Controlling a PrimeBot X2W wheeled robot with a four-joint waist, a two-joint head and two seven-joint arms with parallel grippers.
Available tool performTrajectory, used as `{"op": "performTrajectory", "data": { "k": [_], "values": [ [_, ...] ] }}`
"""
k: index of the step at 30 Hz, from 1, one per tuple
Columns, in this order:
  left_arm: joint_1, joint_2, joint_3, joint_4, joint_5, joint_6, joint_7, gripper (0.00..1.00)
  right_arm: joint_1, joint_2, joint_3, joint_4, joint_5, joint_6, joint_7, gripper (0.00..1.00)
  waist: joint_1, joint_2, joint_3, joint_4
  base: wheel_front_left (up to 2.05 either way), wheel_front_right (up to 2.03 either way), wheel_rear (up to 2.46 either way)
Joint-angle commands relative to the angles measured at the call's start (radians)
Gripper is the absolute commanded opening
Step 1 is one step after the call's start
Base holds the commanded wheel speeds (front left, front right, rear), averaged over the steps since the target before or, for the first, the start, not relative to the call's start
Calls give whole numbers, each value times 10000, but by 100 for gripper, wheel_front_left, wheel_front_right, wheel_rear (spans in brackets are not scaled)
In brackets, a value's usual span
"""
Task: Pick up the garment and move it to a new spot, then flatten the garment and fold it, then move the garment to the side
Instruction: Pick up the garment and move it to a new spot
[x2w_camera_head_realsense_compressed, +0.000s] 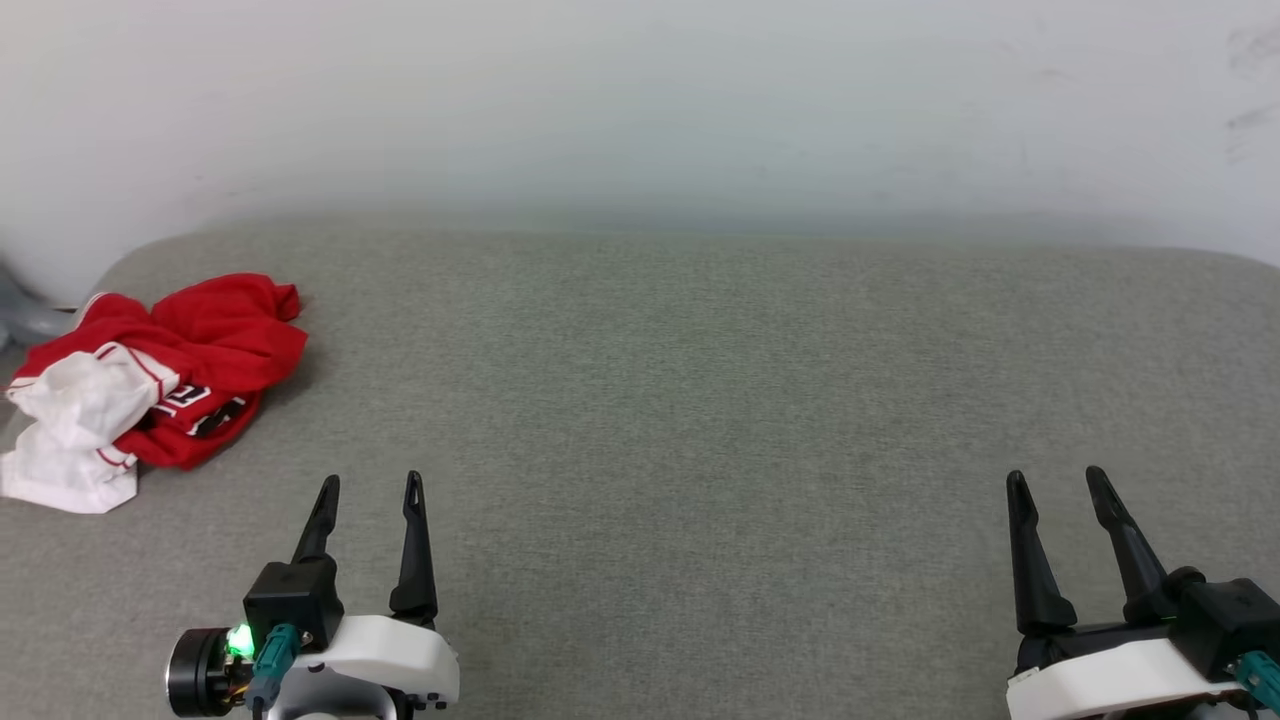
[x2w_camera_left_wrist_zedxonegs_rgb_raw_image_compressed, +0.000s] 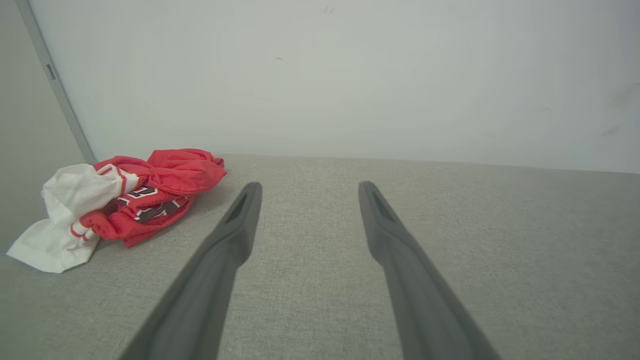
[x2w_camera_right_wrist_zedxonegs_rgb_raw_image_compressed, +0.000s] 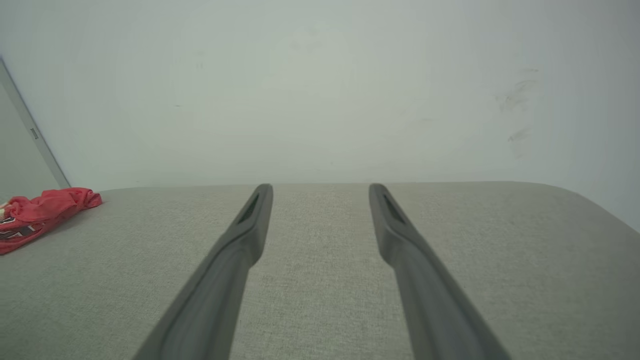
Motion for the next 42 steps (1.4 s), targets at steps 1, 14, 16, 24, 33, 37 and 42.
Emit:
{"op": "performTrajectory", "data": {
  "k": [1,14,16,24,33,37,42],
  "values": [
    [-95,-4,10,-3,1,32,-31,100,70,13,-10,-44,-3,-7,-28,100,0,0,16,202,0,0,0],
    [-101,-5,171,7,129,124,-31,100,51,13,62,-78,-113,-7,-26,100,0,0,101,1506,0,0,0],
    [-118,-2,199,-10,123,146,-31,100,38,13,81,-83,-130,-7,-26,100,0,0,126,1739,0,0,0],
    [-95,-4,268,-42,77,195,-31,100,-21,13,80,-104,-166,-7,-26,100,0,0,188,2667,0,0,0],
    [-42,-6,430,-69,-27,230,-31,100,14,13,136,-105,-169,-7,-26,100,0,0,109,3602,0,0,0],
    [2,-4,461,-93,-53,209,-31,100,23,13,160,-106,-183,-7,-26,100,0,0,117,3911,0,0,0],
    [23,-6,513,-92,-85,219,-31,100,-16,13,183,-117,-199,-7,-26,100,0,0,169,4099,0,0,0]
  ]
}}
